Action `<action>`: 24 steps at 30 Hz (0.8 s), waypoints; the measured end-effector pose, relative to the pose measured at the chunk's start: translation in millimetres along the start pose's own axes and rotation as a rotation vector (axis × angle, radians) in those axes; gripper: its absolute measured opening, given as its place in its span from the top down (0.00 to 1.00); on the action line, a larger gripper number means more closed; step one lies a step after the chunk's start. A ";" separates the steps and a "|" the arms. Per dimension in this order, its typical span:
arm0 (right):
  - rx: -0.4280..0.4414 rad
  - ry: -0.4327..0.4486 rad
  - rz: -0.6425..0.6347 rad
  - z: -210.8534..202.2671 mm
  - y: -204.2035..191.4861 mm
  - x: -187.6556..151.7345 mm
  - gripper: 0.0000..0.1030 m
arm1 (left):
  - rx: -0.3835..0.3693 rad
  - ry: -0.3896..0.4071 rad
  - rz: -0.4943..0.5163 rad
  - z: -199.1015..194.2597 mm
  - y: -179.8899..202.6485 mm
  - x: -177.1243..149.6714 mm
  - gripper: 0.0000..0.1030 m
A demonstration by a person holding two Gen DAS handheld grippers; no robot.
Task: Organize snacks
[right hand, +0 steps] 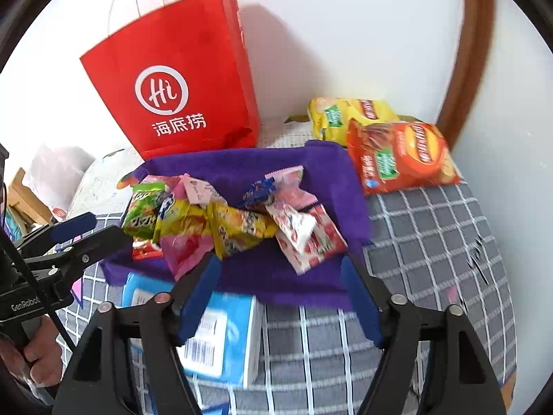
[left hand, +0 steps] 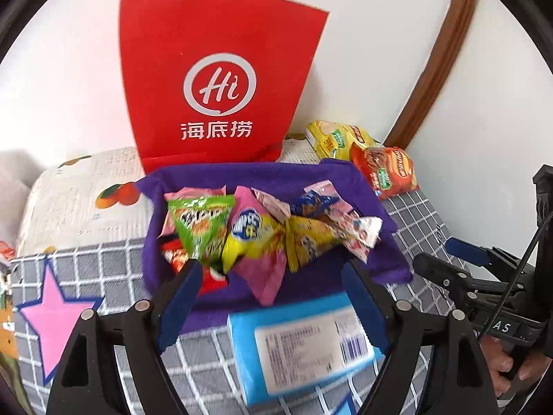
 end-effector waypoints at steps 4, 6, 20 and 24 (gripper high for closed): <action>-0.020 0.019 0.026 -29.2 3.1 -21.2 0.15 | 0.020 0.036 0.014 -30.3 11.5 -15.6 0.13; -0.053 0.028 0.025 -43.9 4.9 -34.2 0.11 | 0.026 0.049 0.025 -40.8 19.9 -23.2 0.10; -0.080 0.127 0.075 -152.1 15.9 -115.7 0.09 | 0.073 0.139 0.082 -118.3 74.9 -92.2 0.09; -0.092 0.154 0.084 -173.8 19.4 -138.2 0.09 | 0.069 0.165 0.078 -136.2 85.5 -114.2 0.09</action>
Point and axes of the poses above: each gripper's, at about its wrist camera, not at the fingertips, and z roughly the way its jaws point, y to its right, x to its top, the point moved 7 cm from there along z, roughly the way its jaws point, and after that the axes turned 12 degrees about -x, right-handed, at the moved point
